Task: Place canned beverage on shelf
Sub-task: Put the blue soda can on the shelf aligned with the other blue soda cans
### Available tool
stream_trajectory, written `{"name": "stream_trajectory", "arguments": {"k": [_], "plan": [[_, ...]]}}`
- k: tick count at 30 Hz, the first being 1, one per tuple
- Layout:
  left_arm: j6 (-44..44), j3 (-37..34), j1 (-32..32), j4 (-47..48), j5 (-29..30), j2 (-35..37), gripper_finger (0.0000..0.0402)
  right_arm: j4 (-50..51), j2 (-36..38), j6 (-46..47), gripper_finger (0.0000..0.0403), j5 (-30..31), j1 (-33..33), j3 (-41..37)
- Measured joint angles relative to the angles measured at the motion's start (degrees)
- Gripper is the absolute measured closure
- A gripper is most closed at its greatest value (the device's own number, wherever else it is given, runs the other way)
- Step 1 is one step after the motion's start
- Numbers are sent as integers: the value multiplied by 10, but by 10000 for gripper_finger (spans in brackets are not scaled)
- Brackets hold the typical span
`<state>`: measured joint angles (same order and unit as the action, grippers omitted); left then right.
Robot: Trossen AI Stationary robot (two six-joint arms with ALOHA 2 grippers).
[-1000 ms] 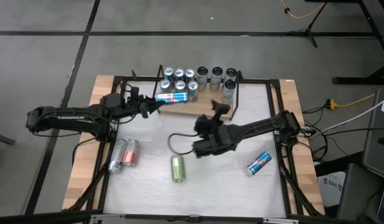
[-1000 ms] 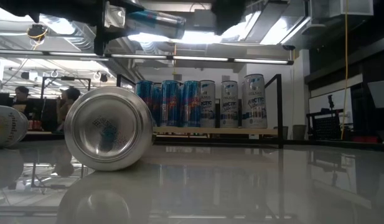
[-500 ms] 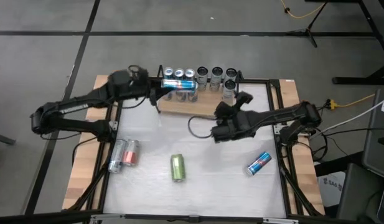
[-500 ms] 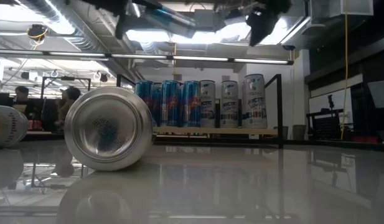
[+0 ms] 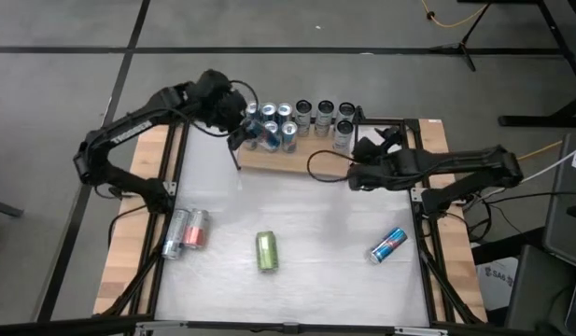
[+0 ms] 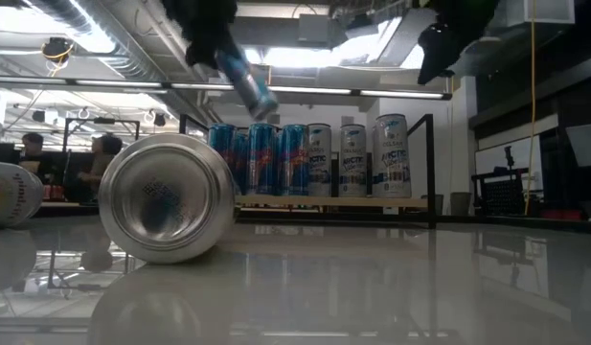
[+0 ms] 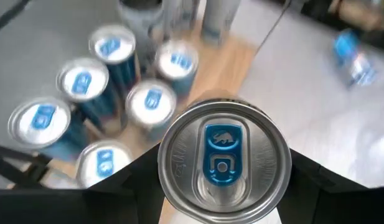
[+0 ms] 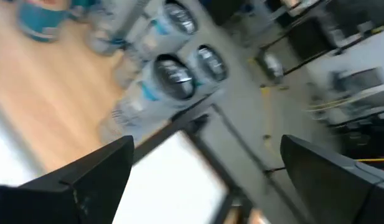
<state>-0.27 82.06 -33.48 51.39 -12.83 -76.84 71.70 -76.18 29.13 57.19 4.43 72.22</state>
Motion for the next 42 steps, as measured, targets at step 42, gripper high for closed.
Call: {"name": "stream_trajectory", "arguments": {"k": [42], "plan": [[219, 5, 10, 133, 149, -156, 180, -417, 16, -291, 10, -429, -90, -121]]}}
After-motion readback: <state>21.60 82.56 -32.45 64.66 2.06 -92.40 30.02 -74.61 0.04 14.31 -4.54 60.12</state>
